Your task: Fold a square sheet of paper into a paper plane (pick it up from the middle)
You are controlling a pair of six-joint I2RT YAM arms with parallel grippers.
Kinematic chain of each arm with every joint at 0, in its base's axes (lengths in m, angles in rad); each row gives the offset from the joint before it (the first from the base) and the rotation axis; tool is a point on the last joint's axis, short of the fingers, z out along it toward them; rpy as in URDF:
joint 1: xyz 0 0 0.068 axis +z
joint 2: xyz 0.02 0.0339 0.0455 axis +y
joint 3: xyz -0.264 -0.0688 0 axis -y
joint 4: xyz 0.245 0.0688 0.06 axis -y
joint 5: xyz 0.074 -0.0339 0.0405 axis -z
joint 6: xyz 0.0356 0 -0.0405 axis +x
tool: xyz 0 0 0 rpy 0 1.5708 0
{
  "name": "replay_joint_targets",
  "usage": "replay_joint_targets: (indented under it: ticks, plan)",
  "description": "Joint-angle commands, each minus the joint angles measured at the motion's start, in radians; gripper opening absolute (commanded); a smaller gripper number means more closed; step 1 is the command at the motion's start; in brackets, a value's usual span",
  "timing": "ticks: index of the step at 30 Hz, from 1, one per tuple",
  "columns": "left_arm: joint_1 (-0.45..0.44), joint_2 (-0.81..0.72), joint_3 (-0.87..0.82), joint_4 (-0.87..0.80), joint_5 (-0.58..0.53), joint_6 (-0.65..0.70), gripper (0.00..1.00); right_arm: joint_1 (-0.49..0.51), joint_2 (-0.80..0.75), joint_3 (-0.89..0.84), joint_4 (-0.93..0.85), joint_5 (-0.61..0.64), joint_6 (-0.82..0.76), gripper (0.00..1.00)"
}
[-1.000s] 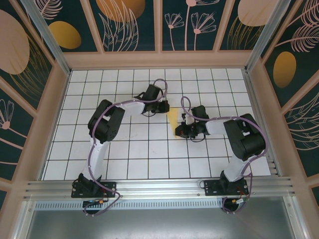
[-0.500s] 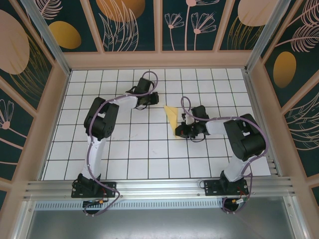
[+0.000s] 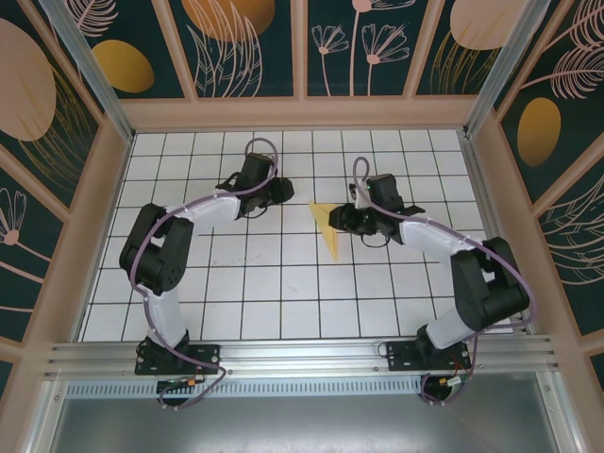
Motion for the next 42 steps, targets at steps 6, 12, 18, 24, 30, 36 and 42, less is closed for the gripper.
replay_joint_targets:
  ticks: [6, 12, 18, 24, 30, 36, 42]
  plan:
    - [-0.135, -0.016, 0.026, -0.141, -0.15, -0.114, 0.5, -0.086, -0.057, -0.027, 0.048, 0.279, 0.002, 0.52]
    - [-0.248, 0.045, 0.099, -0.207, -0.179, -0.194, 0.58, -0.147, -0.058, -0.092, 0.1, 0.359, 0.023, 0.62]
    - [-0.323, 0.152, 0.249, -0.325, -0.267, -0.185, 0.66, -0.182, -0.078, -0.157, 0.137, 0.382, 0.052, 0.68]
    - [-0.346, 0.255, 0.377, -0.418, -0.294, -0.176, 0.66, -0.191, -0.086, -0.186, 0.157, 0.4, 0.068, 0.68]
    - [-0.353, 0.327, 0.454, -0.501, -0.317, -0.164, 0.66, -0.194, -0.084, -0.206, 0.175, 0.391, 0.08, 0.68]
    - [-0.352, 0.302, 0.444, -0.536, -0.391, -0.185, 0.57, -0.193, -0.076, -0.204, 0.175, 0.385, 0.081, 0.68]
    - [-0.352, 0.282, 0.428, -0.535, -0.419, -0.202, 0.45, -0.194, -0.066, -0.201, 0.172, 0.385, 0.083, 0.68]
